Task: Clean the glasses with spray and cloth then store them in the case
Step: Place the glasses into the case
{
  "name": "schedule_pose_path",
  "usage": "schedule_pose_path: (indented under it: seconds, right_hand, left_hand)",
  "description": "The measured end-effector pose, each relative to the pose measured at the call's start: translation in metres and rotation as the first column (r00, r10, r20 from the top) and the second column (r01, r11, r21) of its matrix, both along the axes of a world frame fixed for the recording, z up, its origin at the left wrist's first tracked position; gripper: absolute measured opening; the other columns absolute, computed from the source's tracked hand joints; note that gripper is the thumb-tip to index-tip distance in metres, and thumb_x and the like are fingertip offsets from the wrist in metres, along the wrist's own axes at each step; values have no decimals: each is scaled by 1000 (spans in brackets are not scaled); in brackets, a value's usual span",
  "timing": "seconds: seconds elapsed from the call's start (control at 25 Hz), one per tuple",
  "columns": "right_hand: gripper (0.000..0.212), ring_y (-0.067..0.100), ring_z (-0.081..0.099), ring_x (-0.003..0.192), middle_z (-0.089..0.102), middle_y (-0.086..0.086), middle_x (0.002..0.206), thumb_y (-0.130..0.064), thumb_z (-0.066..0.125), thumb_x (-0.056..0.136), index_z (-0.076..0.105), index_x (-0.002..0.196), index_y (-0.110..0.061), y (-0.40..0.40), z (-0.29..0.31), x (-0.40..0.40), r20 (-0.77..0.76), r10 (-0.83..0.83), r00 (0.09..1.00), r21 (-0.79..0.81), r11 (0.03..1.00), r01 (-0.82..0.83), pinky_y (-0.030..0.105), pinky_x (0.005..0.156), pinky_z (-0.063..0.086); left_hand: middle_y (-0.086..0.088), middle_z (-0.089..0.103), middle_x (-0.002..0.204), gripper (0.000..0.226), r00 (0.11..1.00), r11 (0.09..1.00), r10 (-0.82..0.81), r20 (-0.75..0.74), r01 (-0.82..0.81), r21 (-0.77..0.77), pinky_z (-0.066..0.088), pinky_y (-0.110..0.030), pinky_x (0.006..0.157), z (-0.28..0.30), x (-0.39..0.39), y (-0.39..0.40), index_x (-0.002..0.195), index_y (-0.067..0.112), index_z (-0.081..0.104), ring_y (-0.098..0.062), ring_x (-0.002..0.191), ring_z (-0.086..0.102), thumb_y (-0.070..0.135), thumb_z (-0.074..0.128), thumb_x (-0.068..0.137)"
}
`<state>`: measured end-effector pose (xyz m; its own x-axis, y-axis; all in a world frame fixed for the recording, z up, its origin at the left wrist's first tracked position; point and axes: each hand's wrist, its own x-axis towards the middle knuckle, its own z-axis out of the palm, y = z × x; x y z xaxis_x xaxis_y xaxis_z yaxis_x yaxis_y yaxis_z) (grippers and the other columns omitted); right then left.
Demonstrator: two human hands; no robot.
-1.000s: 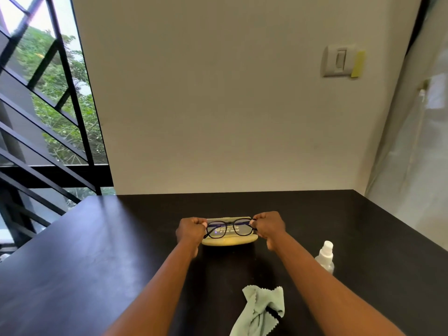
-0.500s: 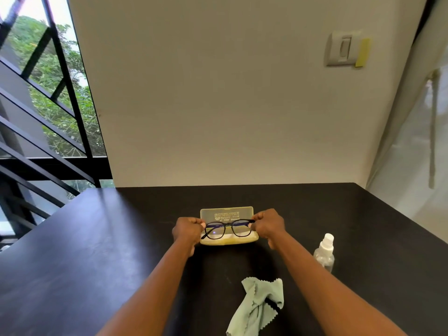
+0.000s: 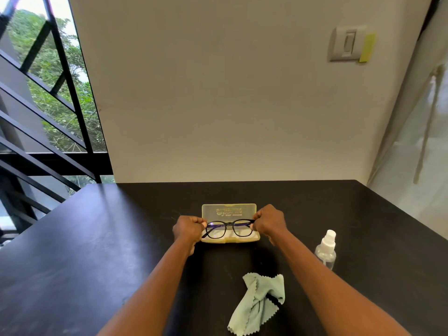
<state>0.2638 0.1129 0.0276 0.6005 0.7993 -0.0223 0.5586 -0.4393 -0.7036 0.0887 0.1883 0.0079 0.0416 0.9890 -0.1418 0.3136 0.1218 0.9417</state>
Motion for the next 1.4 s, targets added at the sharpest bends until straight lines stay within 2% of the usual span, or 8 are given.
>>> schedule_pose_path:
  seconds: [0.28, 0.4, 0.52, 0.64, 0.84, 0.96, 1.12, 1.4]
  right_hand:
    - [34, 26, 61, 100, 63, 13, 118, -9, 67, 81, 62, 114, -7, -1, 1, -6, 154, 62, 986, -105, 993, -46, 29, 73, 52]
    - [33, 19, 60, 90, 63, 12, 115, -15, 66, 82, 64, 114, -10, -4, 1, -4, 201, 114, 973, -142, 986, -86, 24, 65, 43]
    - [30, 18, 59, 92, 65, 9, 111, -19, 66, 83, 67, 111, -9, -6, 1, -2, 193, 155, 969, -170, 978, -122, 24, 69, 46]
    - [29, 21, 59, 101, 63, 8, 111, -16, 67, 83, 62, 110, -7, -10, -2, -1, 176, 137, 975, -105, 987, -120, 29, 83, 49]
    - [16, 21, 58, 101, 64, 10, 108, -12, 65, 85, 65, 100, -8, -13, -7, -4, 123, 107, 987, 3, 994, -108, 32, 87, 49]
    - [14, 19, 58, 99, 64, 9, 108, -13, 60, 88, 65, 101, -9, -14, -10, -4, 87, 67, 994, 61, 996, -72, 29, 81, 49]
    - [17, 18, 57, 93, 65, 8, 105, -20, 52, 93, 64, 99, -9, -18, -10, -7, 103, 35, 994, 78, 996, -43, 26, 71, 39]
    - [25, 15, 53, 85, 65, 10, 104, -25, 47, 96, 63, 103, -7, -22, -7, -8, 74, 55, 996, 59, 997, -59, 26, 70, 38]
  left_hand:
    - [-12, 67, 100, 11, 1000, 999, -28, -3, 28, -20, 52, -24, 63, 2, -1, -3, 93, 8, 69, -17, 79, 60, 7, 65, 83]
    - [-11, 67, 99, 11, 1000, 1000, -29, 1, 29, -5, 54, -27, 69, 1, -1, -3, 92, 9, 69, -19, 86, 63, 5, 65, 83]
    - [-10, 66, 98, 11, 999, 999, -29, -12, 29, 17, 55, -27, 70, 2, -1, -4, 88, 10, 69, -19, 87, 63, 2, 64, 82]
    - [-10, 66, 95, 14, 999, 998, -30, -45, 32, 49, 56, -31, 74, 2, -1, -6, 79, 12, 69, -19, 87, 63, -2, 65, 81]
    - [-9, 64, 95, 21, 998, 999, -5, -57, 7, 46, 56, -32, 78, 1, -1, -6, 69, 17, 64, -19, 88, 61, 1, 64, 82]
    - [-9, 65, 93, 22, 999, 1000, 15, -38, -14, 24, 56, -34, 80, 1, -2, -7, 68, 18, 63, -19, 86, 60, 3, 63, 83]
    - [-9, 67, 93, 22, 999, 999, 41, 1, -41, 36, 56, -32, 71, 4, -4, -8, 68, 19, 64, -19, 81, 61, 3, 62, 84]
    - [-10, 67, 96, 24, 999, 997, 48, 20, -49, 54, 56, -37, 82, 11, -6, -14, 69, 19, 63, -22, 93, 63, 1, 60, 84]
